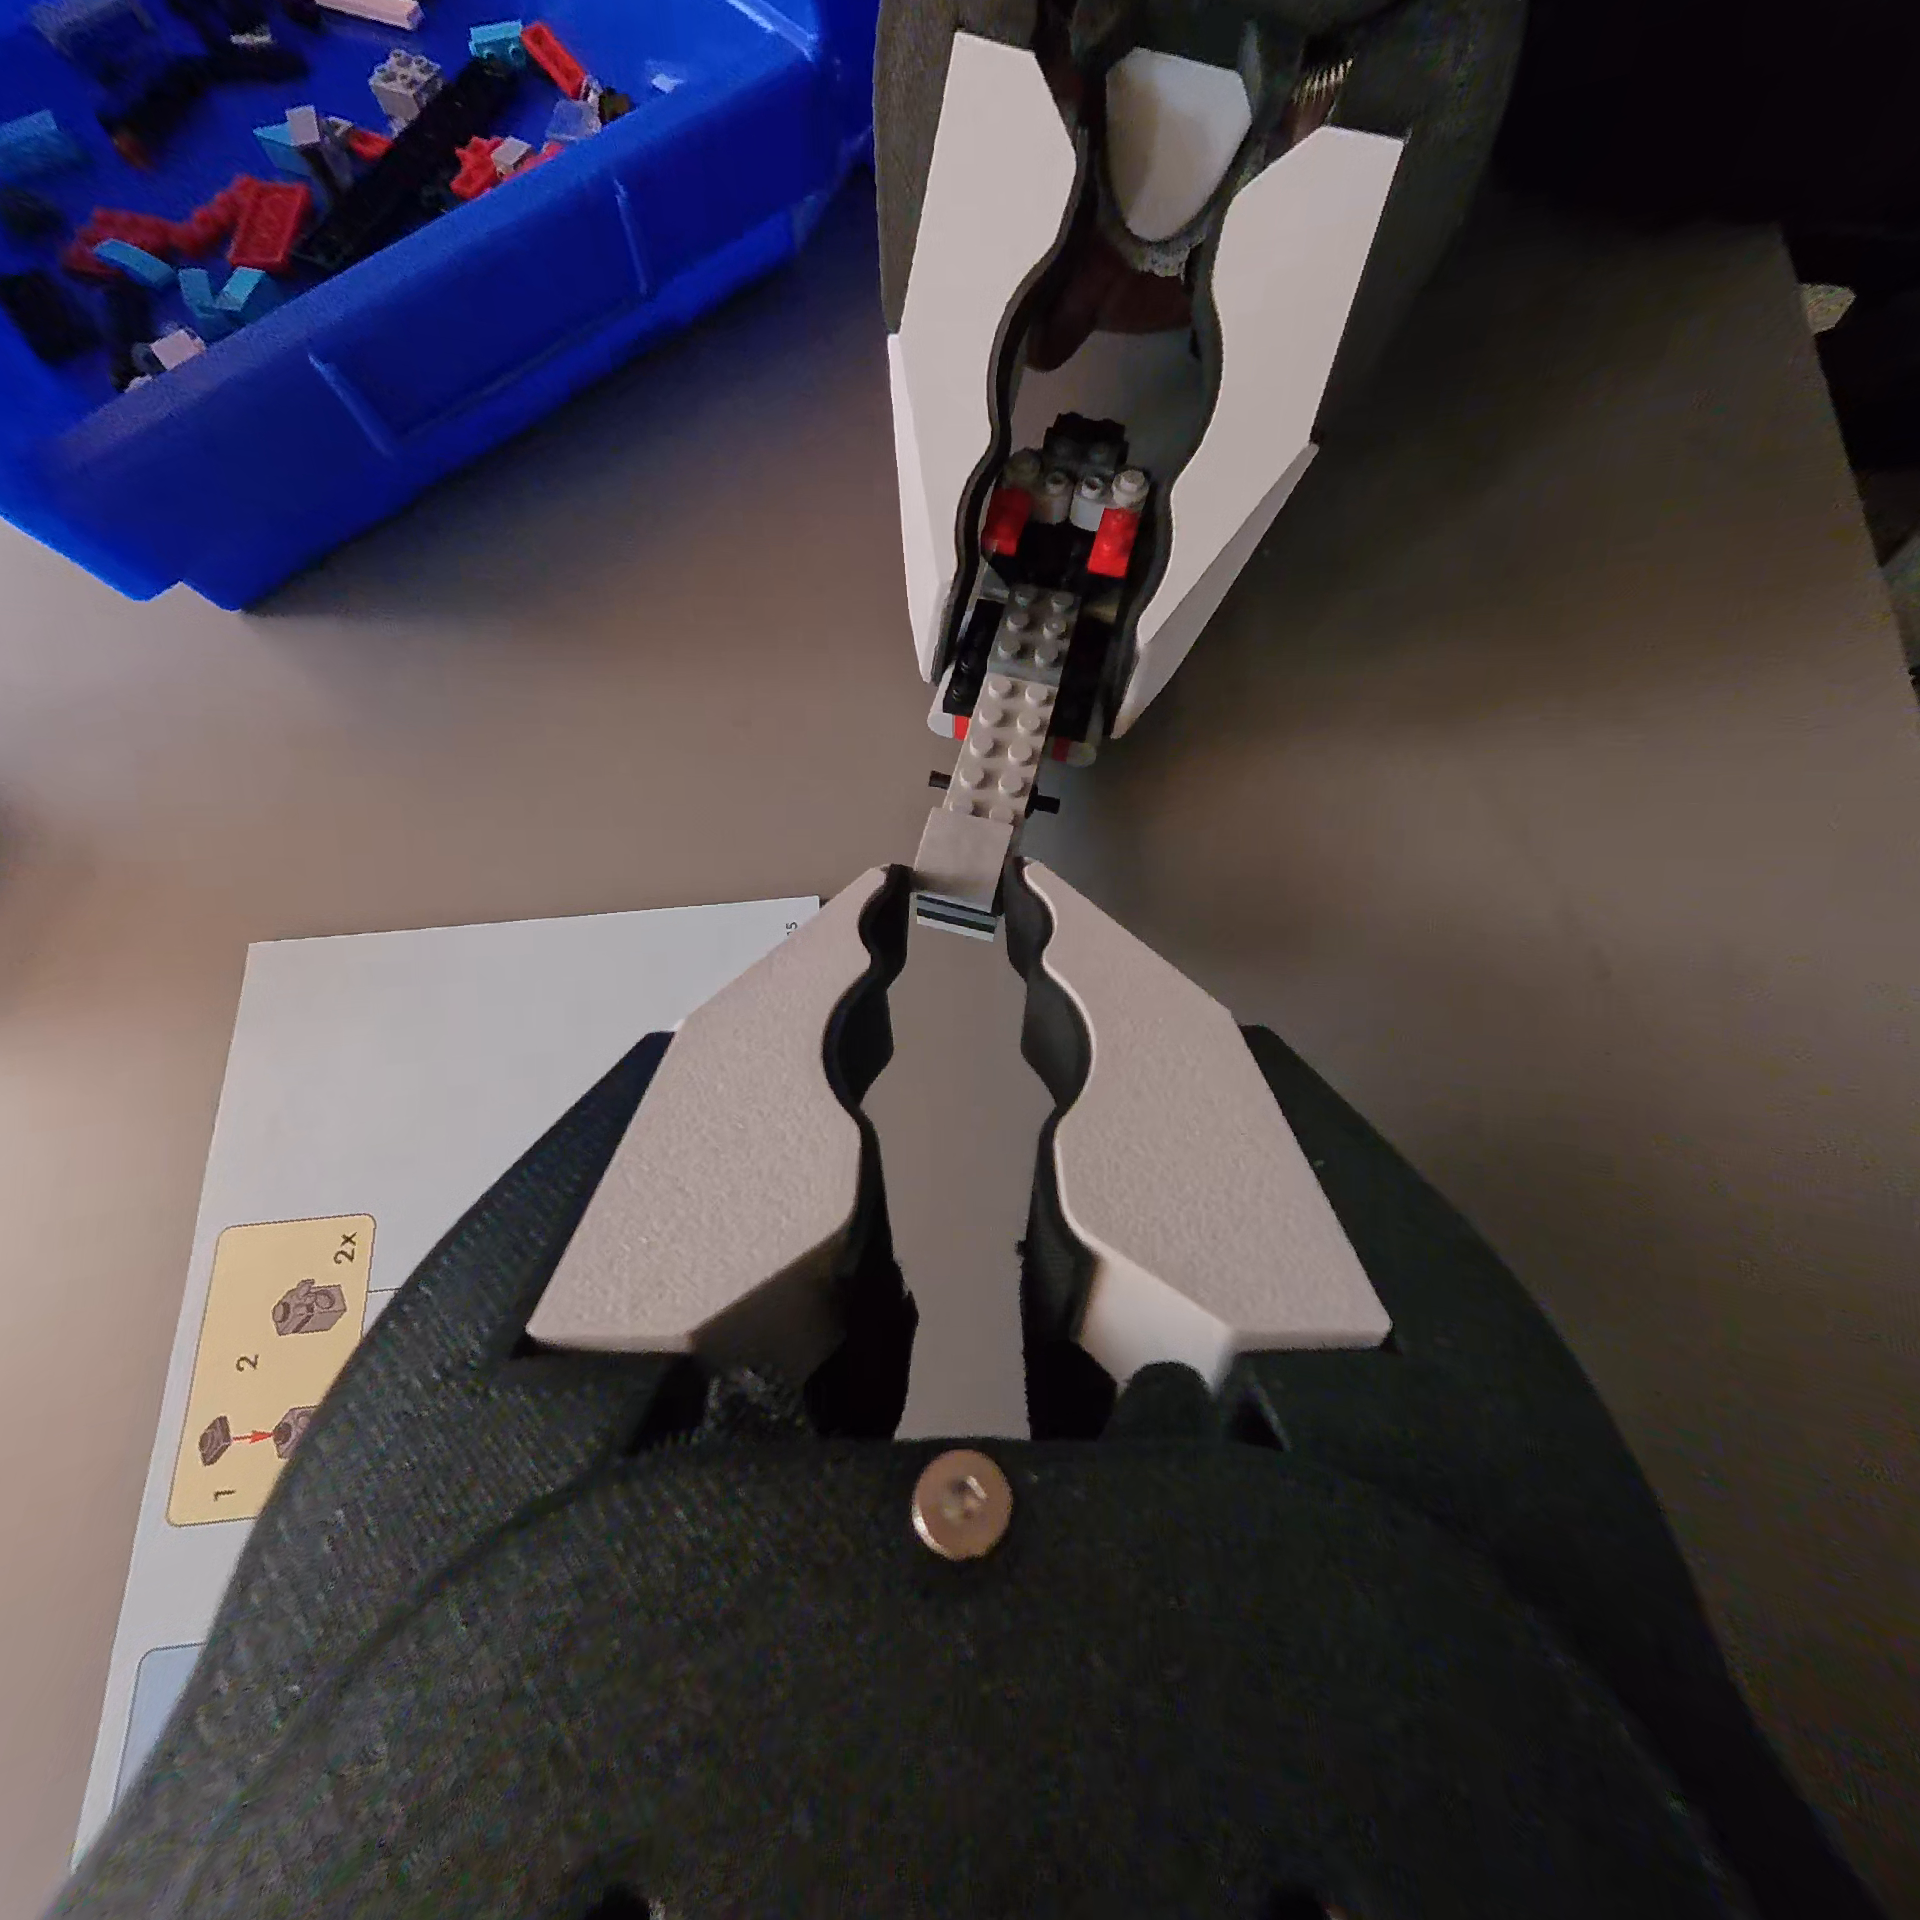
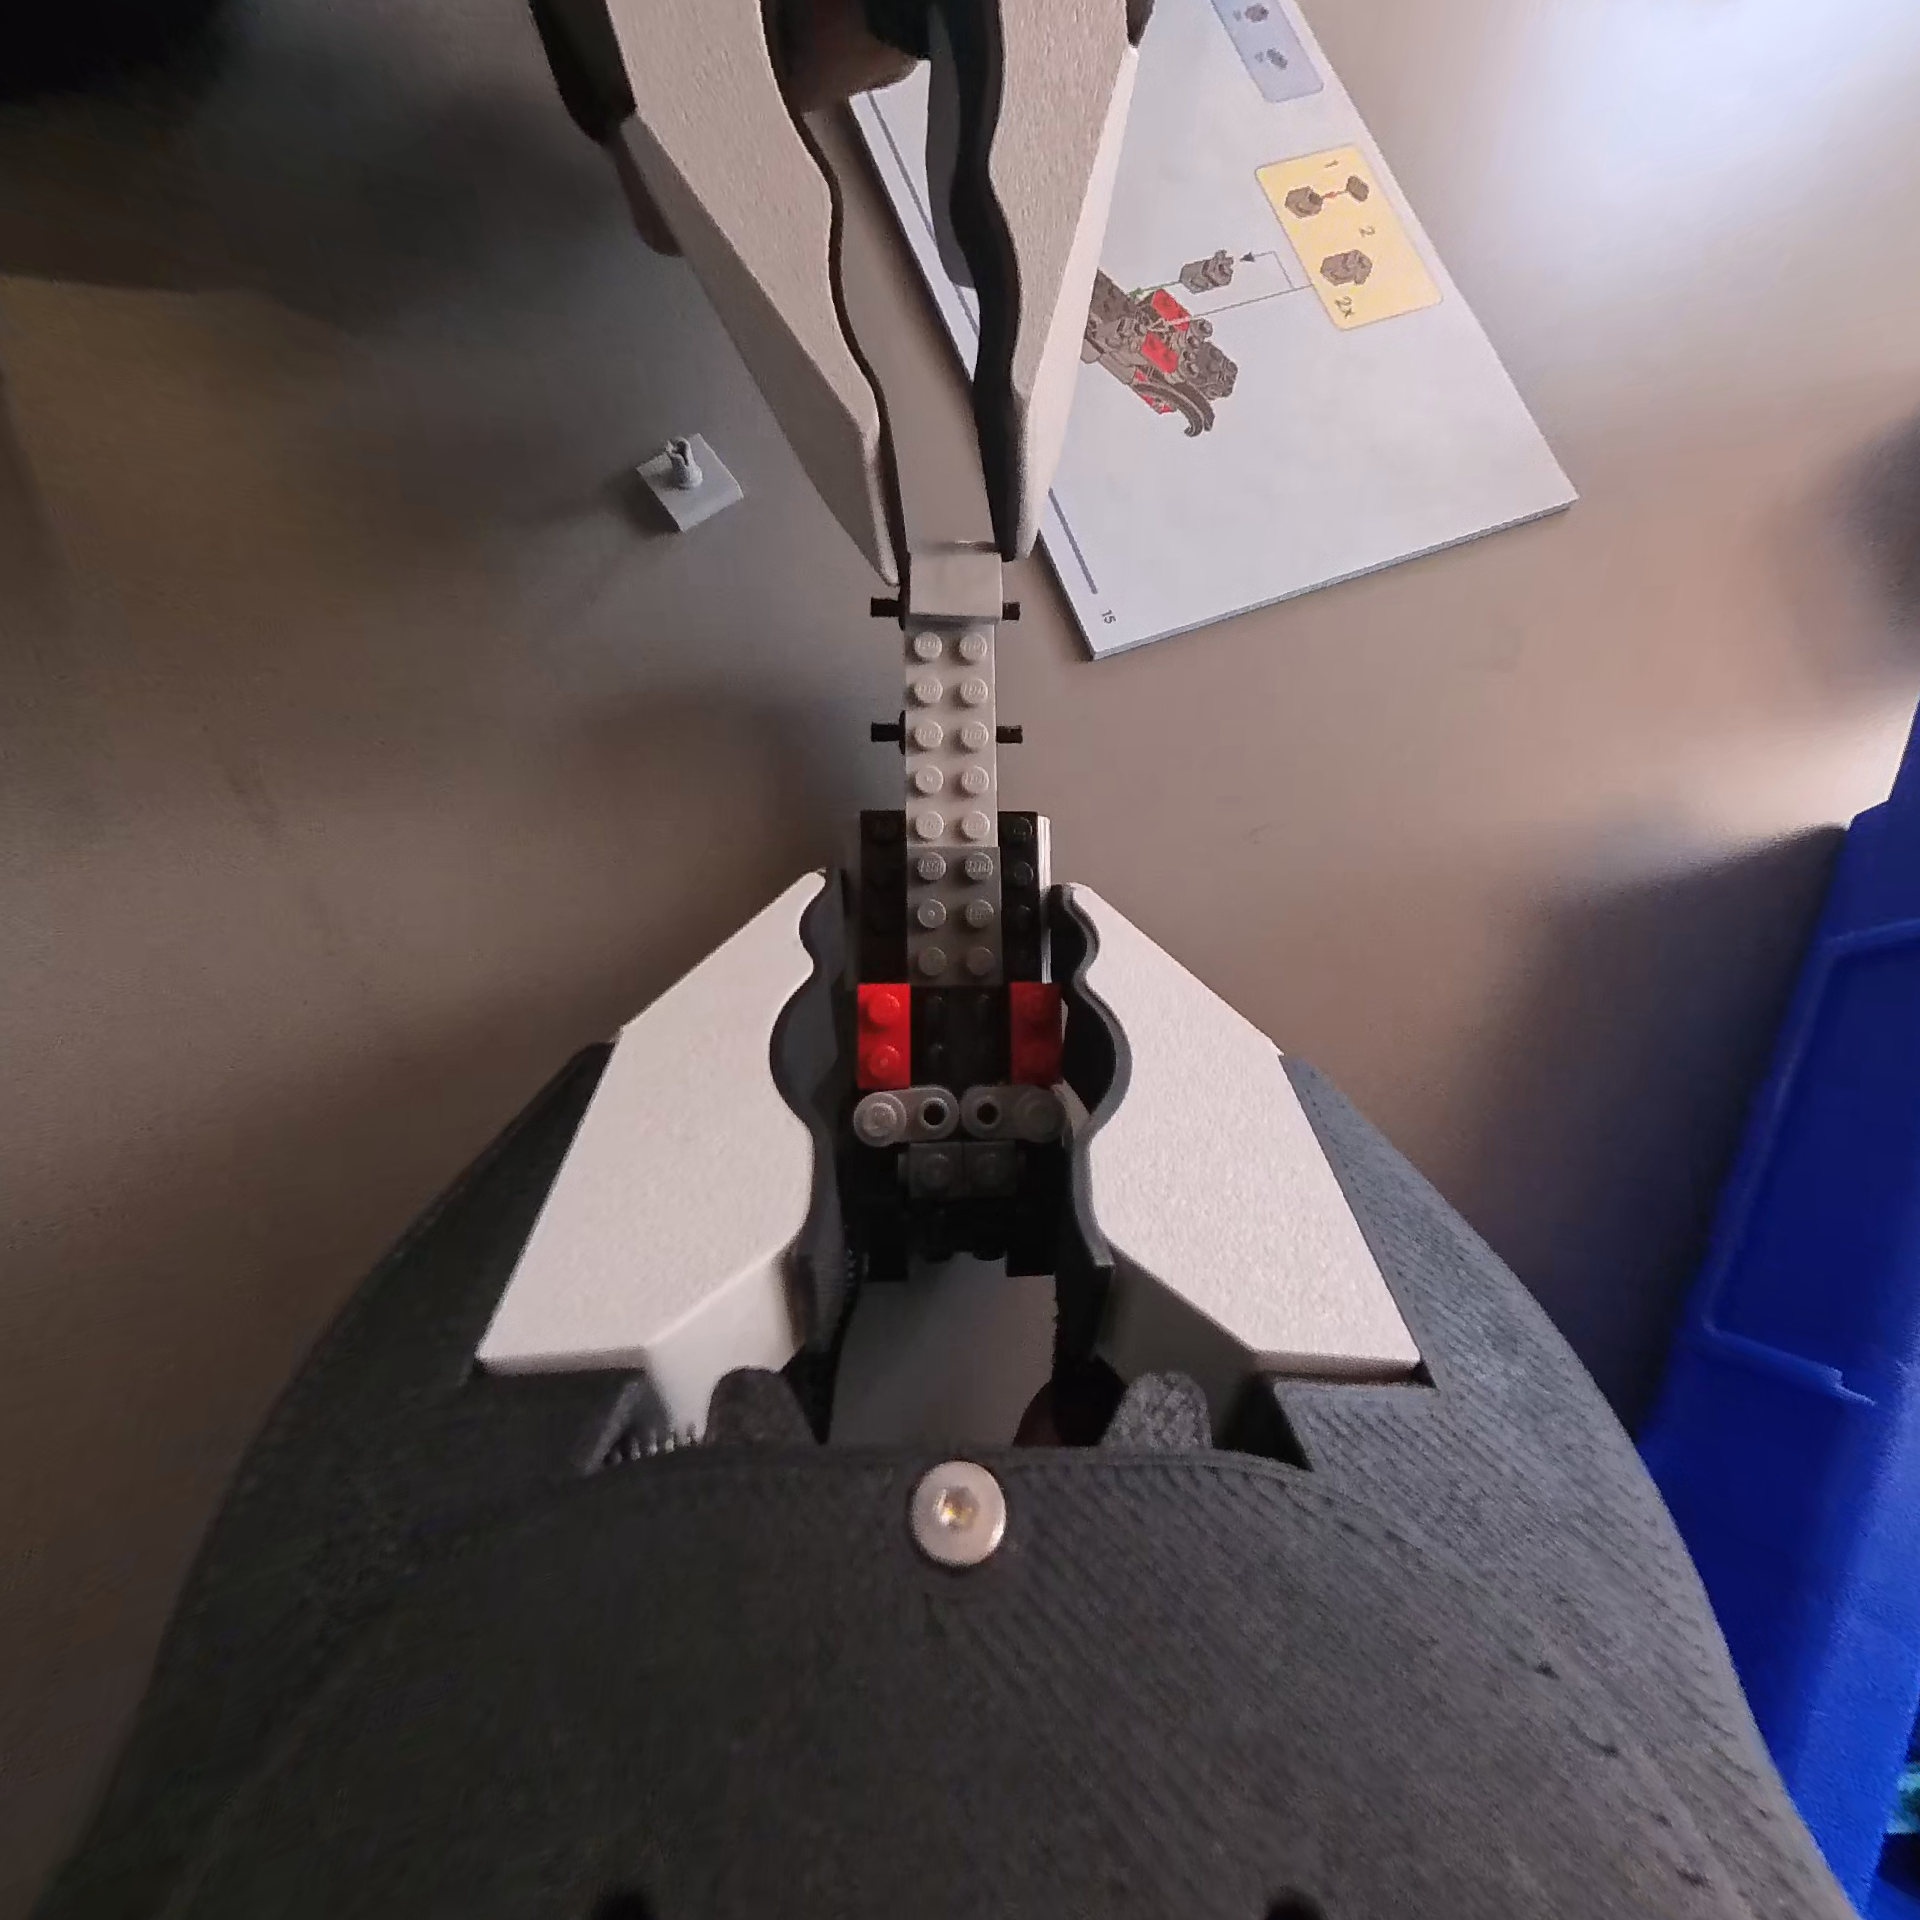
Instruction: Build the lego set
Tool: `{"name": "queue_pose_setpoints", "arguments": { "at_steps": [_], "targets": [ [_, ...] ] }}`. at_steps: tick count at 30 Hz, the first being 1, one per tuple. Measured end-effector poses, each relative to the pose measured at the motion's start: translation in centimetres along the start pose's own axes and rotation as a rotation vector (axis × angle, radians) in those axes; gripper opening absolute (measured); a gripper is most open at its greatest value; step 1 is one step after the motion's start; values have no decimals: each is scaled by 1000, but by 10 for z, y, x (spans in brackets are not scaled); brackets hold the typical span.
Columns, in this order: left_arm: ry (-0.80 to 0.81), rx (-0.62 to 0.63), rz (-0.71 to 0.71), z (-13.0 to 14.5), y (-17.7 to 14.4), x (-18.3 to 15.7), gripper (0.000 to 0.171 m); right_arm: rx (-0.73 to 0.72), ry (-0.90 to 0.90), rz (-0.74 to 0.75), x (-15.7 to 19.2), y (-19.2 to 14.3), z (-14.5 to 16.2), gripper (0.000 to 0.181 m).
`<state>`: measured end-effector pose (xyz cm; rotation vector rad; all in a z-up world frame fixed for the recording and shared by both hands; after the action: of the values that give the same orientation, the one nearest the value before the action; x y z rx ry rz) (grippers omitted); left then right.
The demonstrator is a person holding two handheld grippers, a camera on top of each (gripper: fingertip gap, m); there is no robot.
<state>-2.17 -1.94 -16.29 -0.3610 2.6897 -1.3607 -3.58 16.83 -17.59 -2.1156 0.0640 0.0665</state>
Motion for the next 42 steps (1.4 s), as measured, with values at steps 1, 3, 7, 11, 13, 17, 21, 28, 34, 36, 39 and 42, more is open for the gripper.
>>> {"name": "queue_pose_setpoints", "arguments": {
  "at_steps": [1,3,7,11,13,17,21,28,34,36,39,42],
  "targets": [
    [-2,-3,3,0,0,0,19,-1,0,0,0,0,0,41],
    [-4,-8,10,0,-1,0,19,-4,2,-1,0,0,0,41],
    [-13,-18,23,0,-1,0,23,-9,4,0,0,-1,0,41],
    [-44,-37,38,1,-3,2,29,-15,5,1,-1,-2,-1,41],
    [-93,-69,63,2,-6,4,38,-17,6,3,-1,-3,-1,41],
    [-352,-200,276,5,-13,15,52,-23,8,15,-2,-5,-1,41],
    [-670,-307,505,15,-8,27,53,-32,10,35,-3,-7,-1,41],
    [-847,-314,590,20,9,26,57,-46,11,56,-4,-10,-2,41],
    [-892,-331,628,15,17,22,55,-42,10,70,-4,-9,-3,41],
    [-896,-329,640,15,20,21,51,-43,10,74,-4,-9,-3,41],
    [-917,-358,661,15,22,22,39,-45,10,79,-4,-9,-3,41],
    [-924,-364,666,16,23,23,34,-46,8,84,-4,-9,-3,40]
  ]
}}
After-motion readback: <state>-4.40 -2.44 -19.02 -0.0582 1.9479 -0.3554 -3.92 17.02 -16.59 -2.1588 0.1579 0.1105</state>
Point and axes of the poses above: each gripper's, where its closed fingertips meet, y out along the fingers, z out of its underside, x = y × z across the jaws, the point moved 10 cm from there along -y, back along the fingers, and after that the axes turned 14 degrees about x, right-handed, at the moved point
